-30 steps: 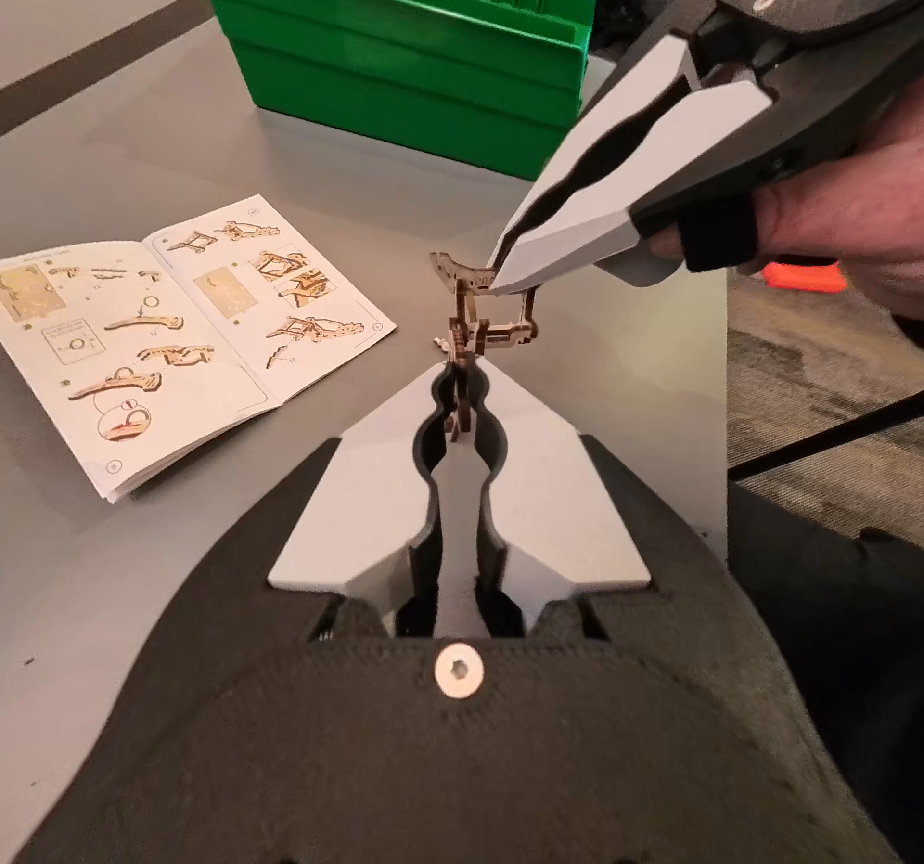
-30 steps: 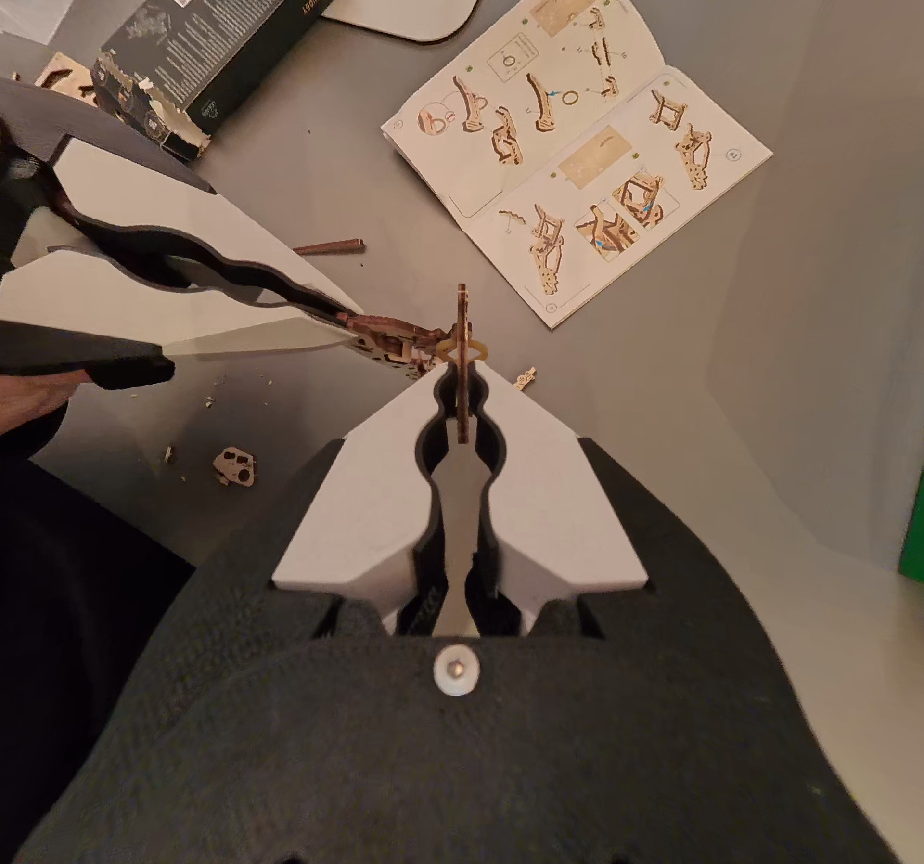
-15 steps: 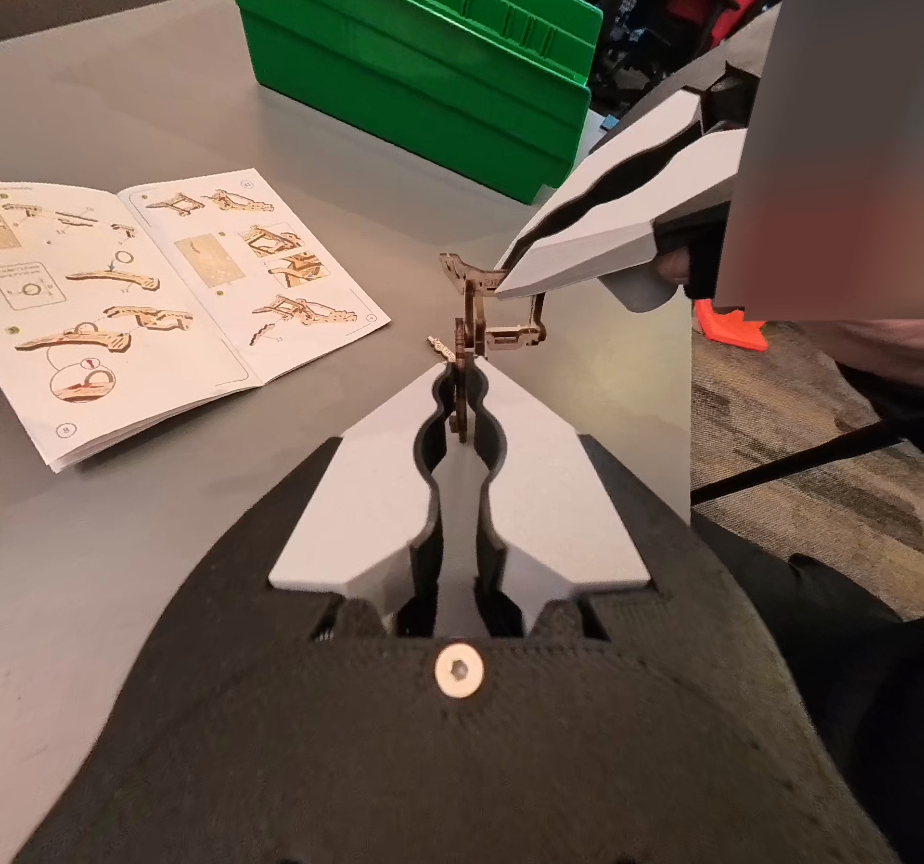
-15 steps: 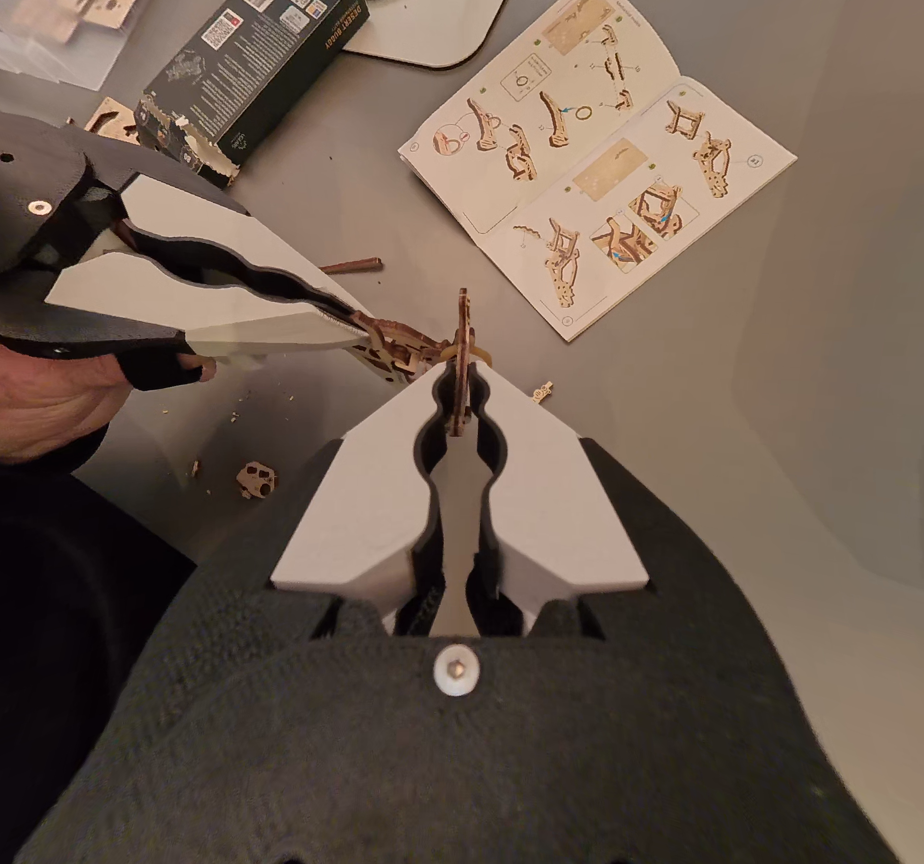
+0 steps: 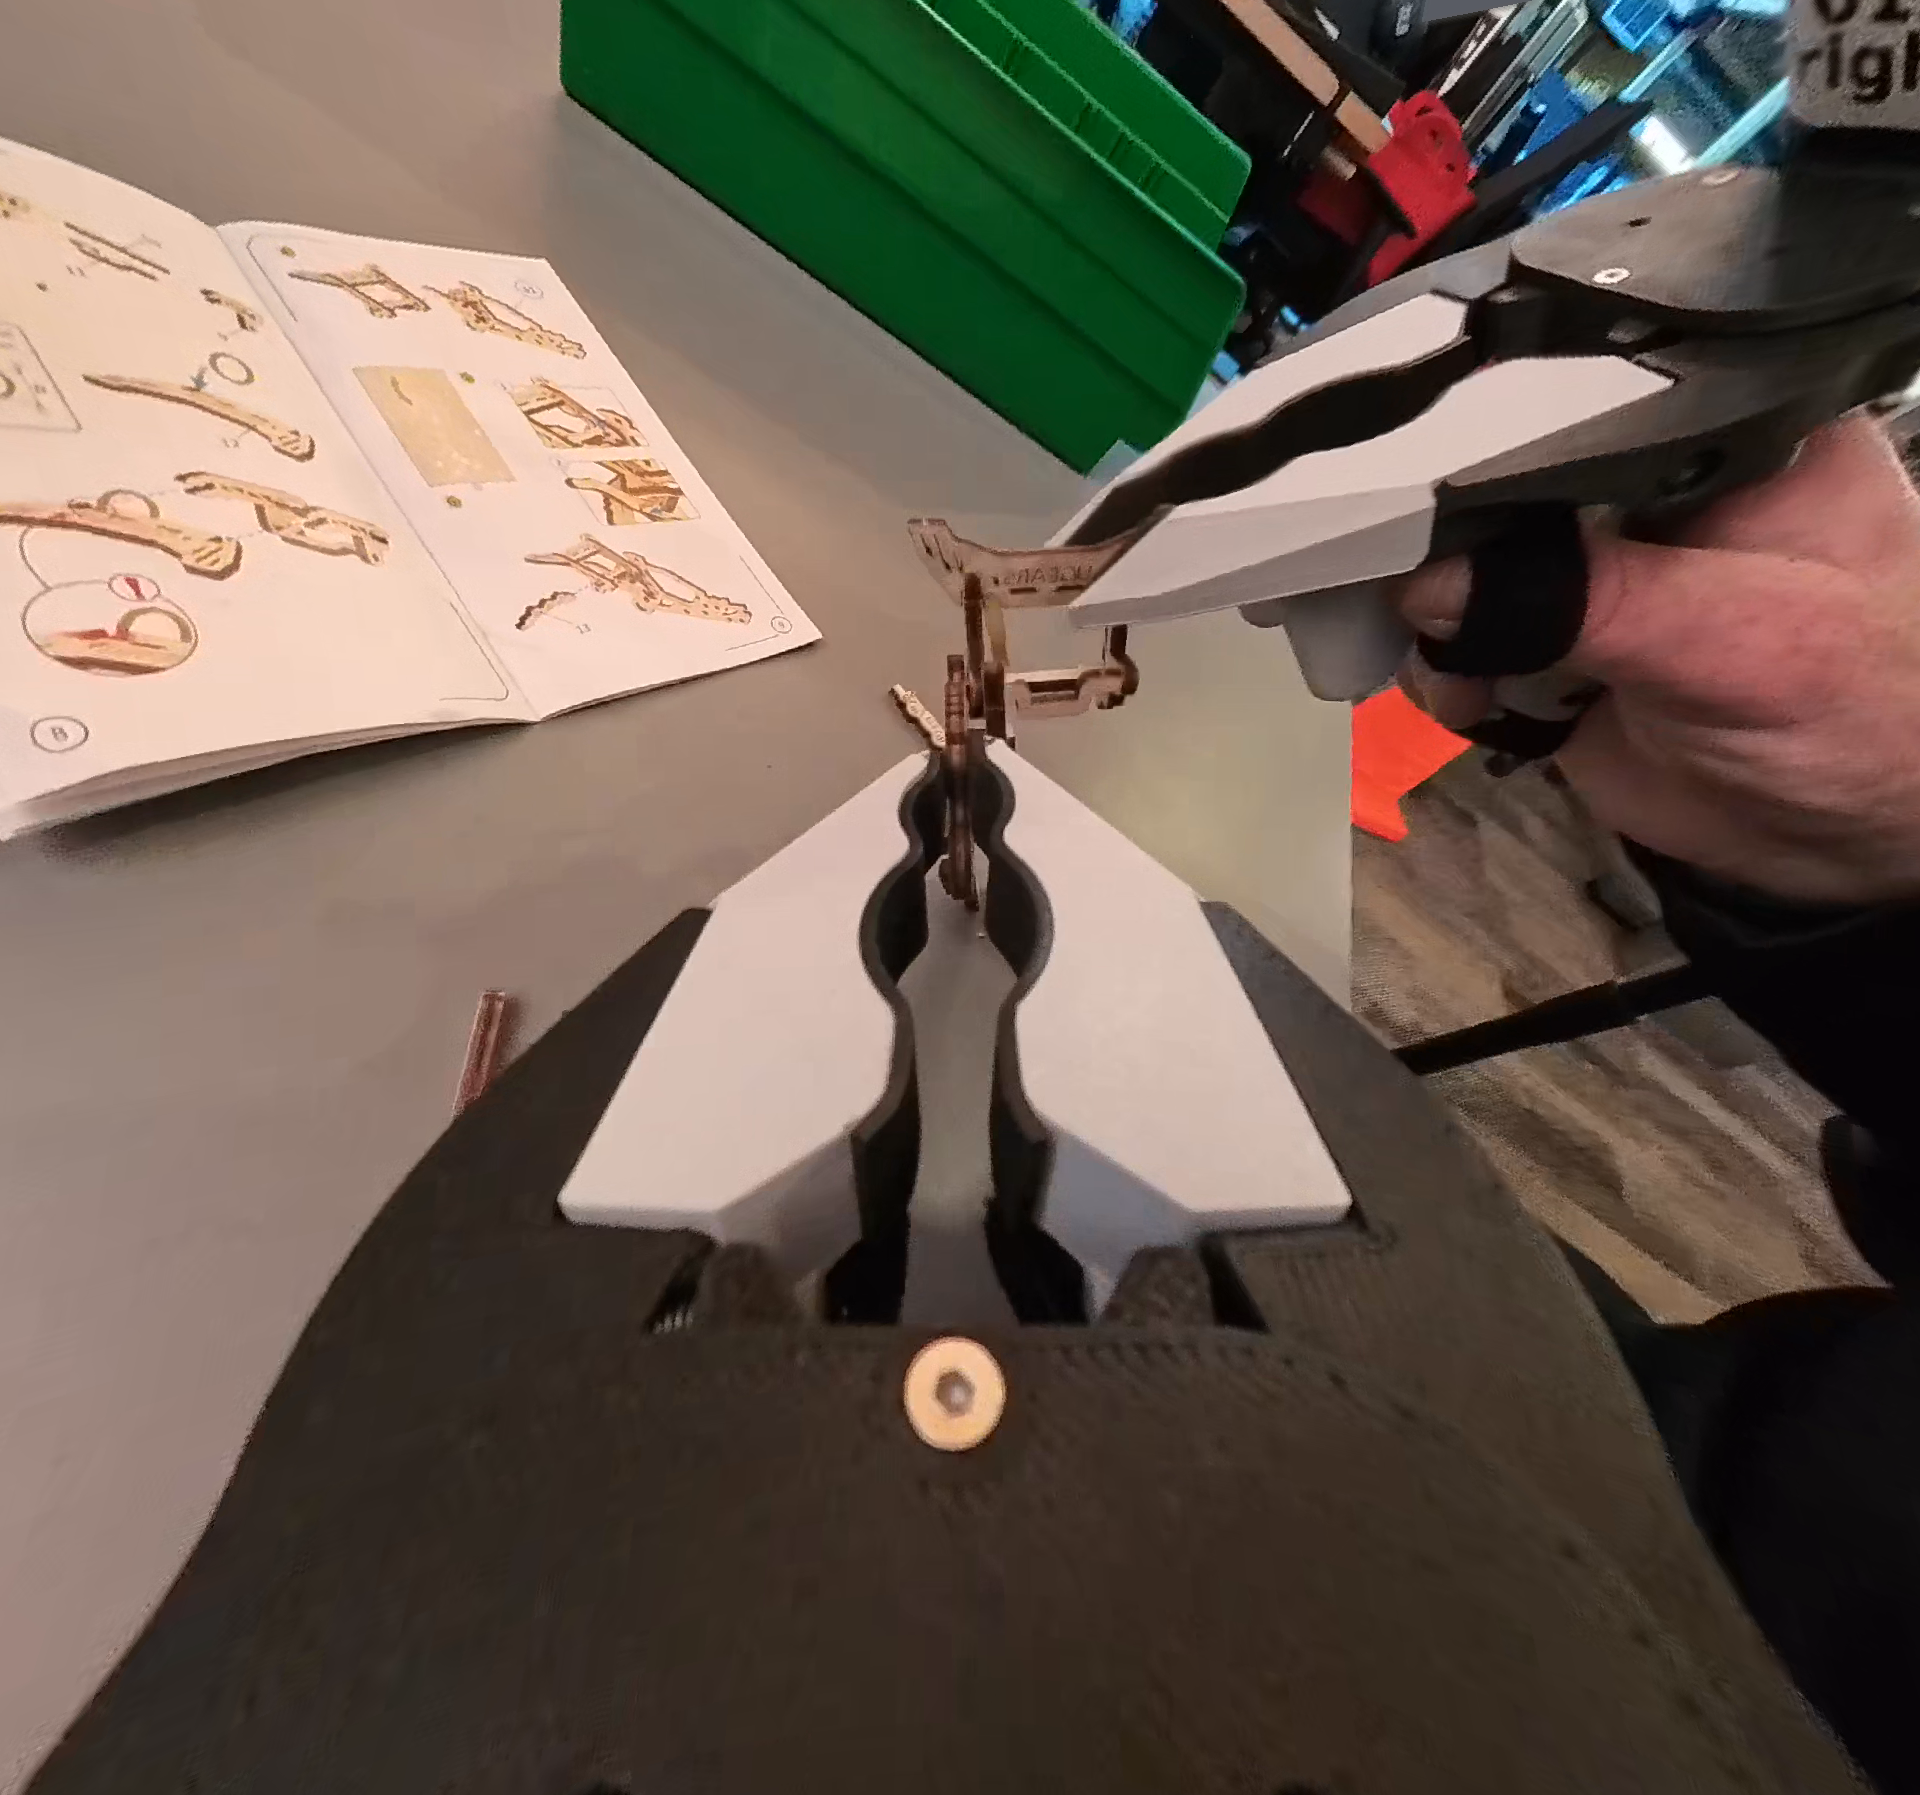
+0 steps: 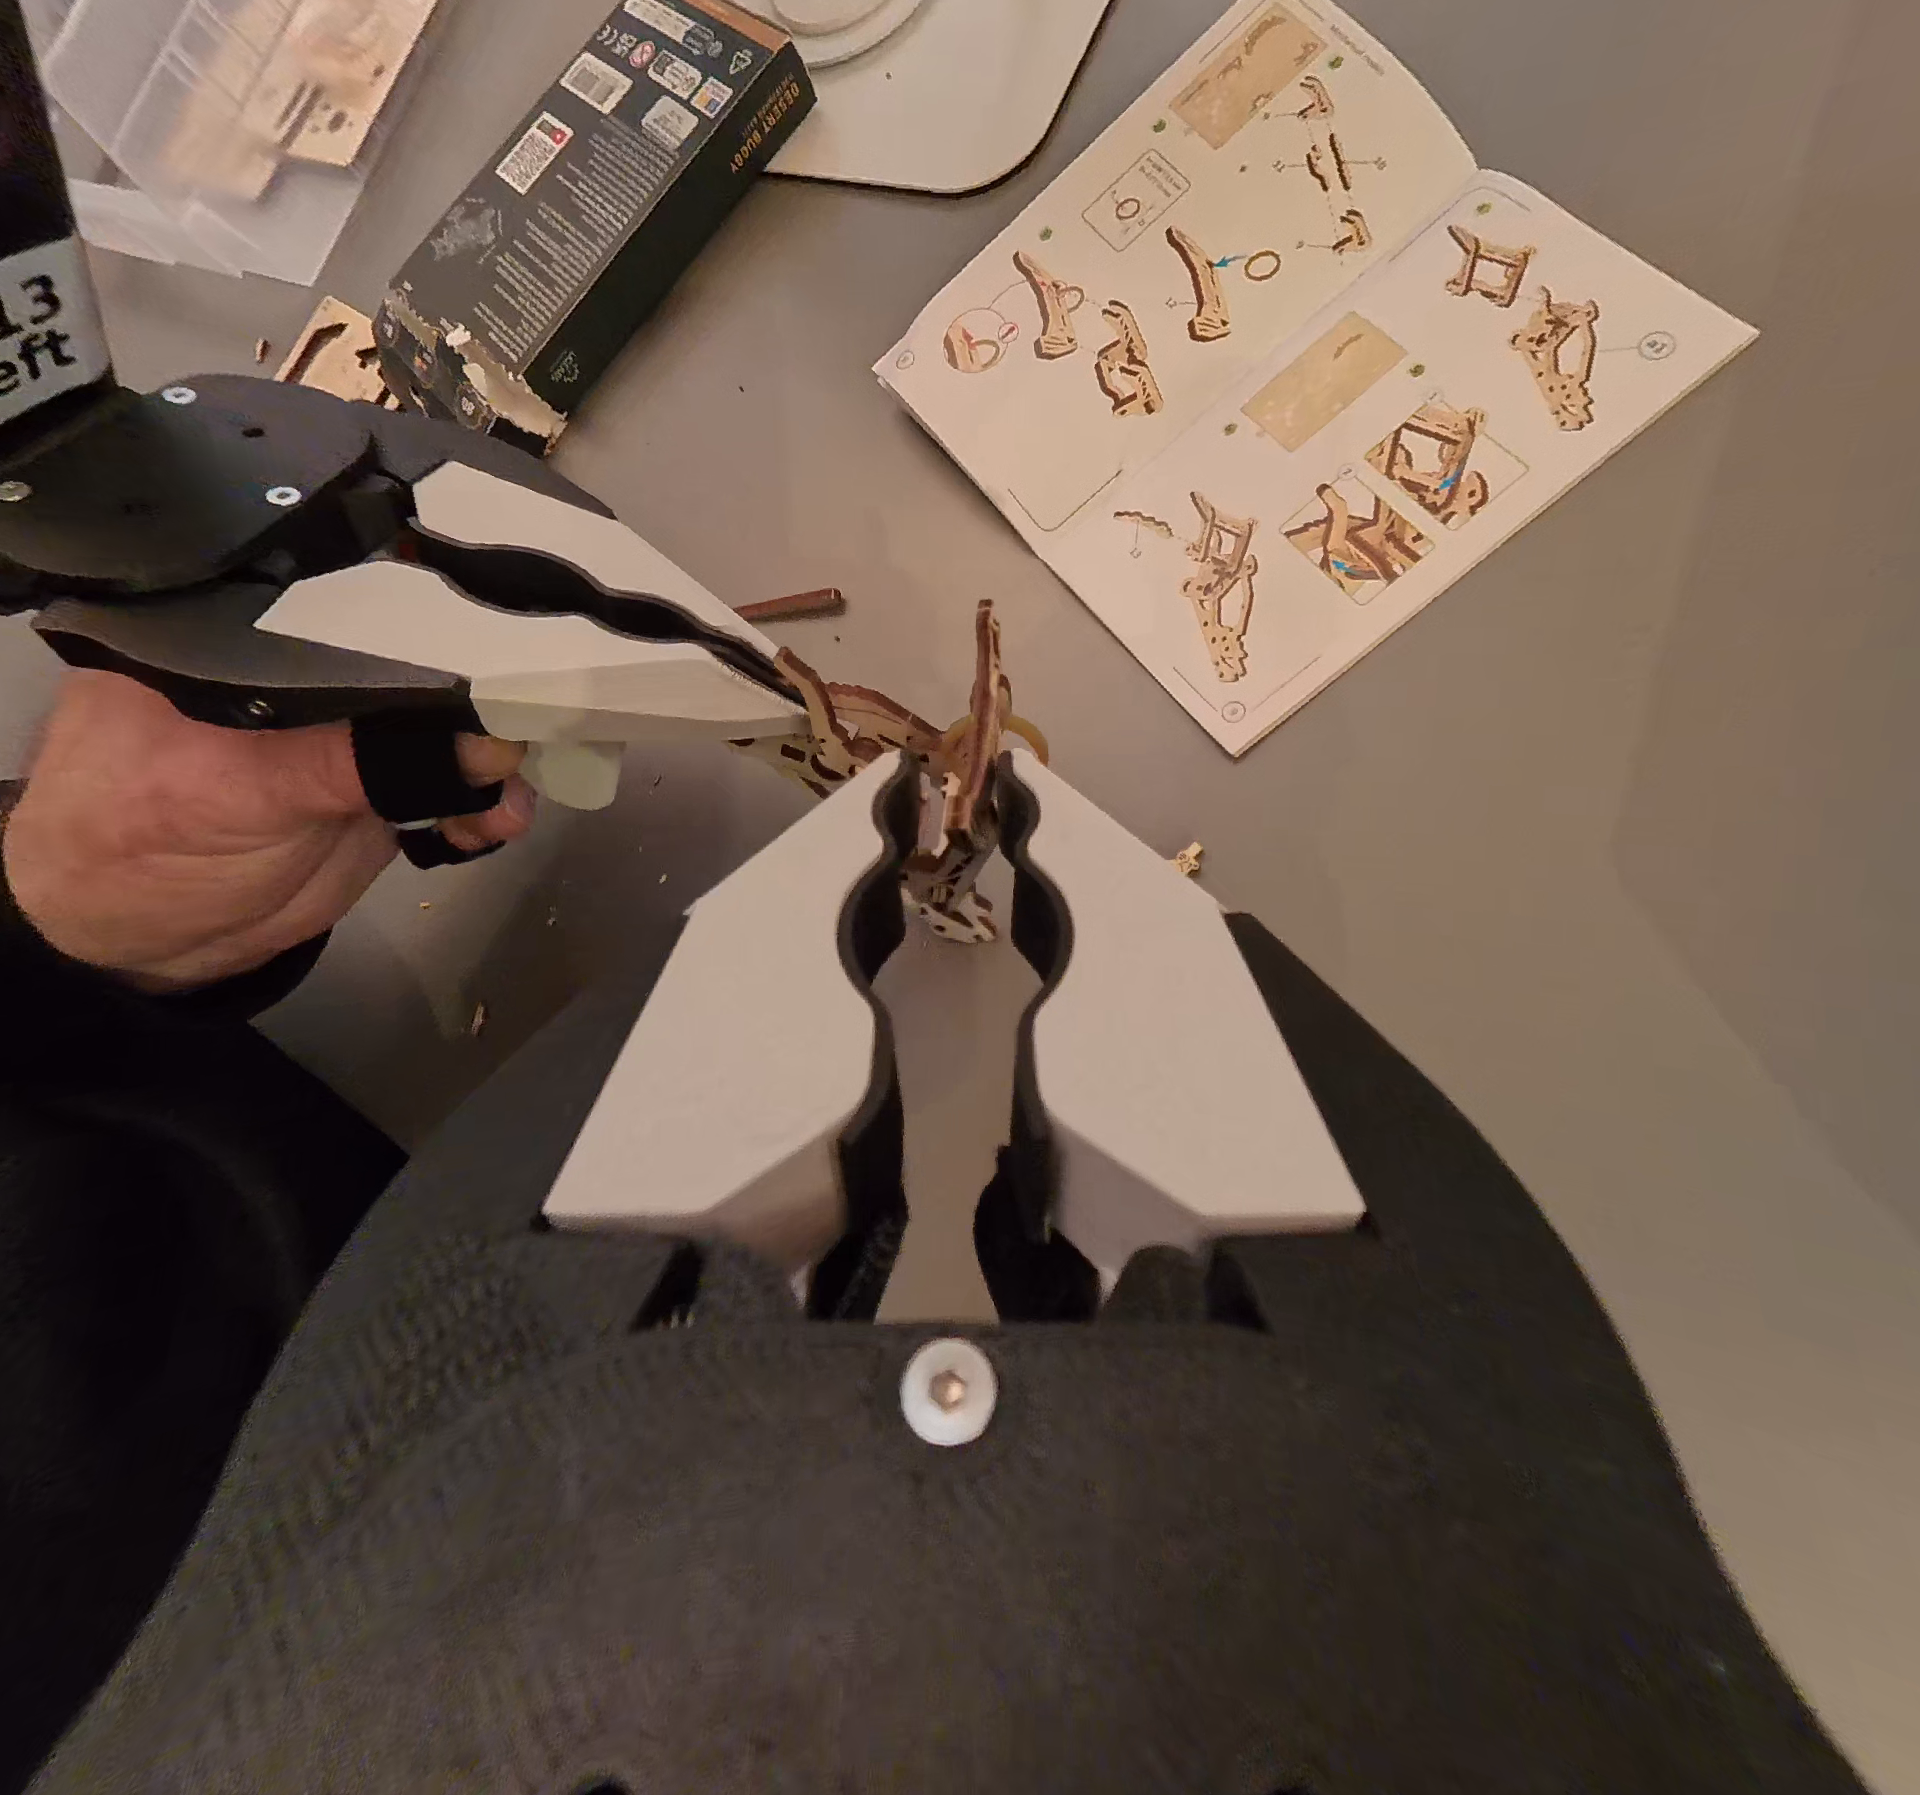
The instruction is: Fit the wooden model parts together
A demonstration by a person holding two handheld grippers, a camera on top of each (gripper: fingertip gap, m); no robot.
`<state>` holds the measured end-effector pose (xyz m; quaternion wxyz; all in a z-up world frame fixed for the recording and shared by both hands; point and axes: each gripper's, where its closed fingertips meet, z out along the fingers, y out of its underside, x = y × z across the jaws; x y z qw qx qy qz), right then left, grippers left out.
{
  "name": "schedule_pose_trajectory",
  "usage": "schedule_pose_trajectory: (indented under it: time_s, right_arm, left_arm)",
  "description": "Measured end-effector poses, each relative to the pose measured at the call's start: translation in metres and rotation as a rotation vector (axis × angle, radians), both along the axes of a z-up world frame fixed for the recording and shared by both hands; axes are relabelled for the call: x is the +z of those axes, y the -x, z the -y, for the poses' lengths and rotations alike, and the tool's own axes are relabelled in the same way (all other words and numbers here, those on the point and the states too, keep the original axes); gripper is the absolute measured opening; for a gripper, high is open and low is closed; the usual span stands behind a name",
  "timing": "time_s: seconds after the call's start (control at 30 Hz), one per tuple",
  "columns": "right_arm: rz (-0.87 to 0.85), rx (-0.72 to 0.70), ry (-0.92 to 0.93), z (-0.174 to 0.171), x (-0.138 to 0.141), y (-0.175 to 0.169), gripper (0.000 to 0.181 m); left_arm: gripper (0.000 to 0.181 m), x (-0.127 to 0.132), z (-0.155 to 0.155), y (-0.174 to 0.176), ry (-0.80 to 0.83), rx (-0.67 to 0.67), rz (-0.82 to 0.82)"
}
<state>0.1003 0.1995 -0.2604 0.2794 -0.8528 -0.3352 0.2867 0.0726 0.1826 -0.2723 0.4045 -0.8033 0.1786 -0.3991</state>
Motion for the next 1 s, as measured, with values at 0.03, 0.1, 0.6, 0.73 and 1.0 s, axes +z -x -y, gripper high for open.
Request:
schedule_pose_trajectory:
  time_s: [0.03, 0.1, 0.6, 0.73, 1.0]
  right_arm:
    - [-0.008, -0.002, 0.002, -0.001, 0.001, 0.001, 0.014]
    - [-0.036, 0.001, 0.020, -0.001, 0.003, 0.003, 0.016]
    - [-0.312, 0.027, 0.200, -0.001, 0.005, 0.013, 0.026]
    - [-0.372, 0.037, 0.227, -0.001, 0.004, 0.014, 0.026]
    - [-0.428, 0.049, 0.235, 0.001, -0.001, 0.012, 0.027]
  left_arm:
    - [0.001, 0.000, 0.000, 0.001, 0.007, 0.000, 0.018]
    - [0.001, -0.002, -0.001, 0.003, 0.022, 0.005, 0.043]
    - [0.001, -0.011, -0.006, 0.009, 0.111, 0.004, 0.159]
    - [0.001, -0.013, -0.005, 0.008, 0.125, -0.004, 0.164]
    - [0.001, -0.017, -0.007, 0.010, 0.164, -0.014, 0.222]
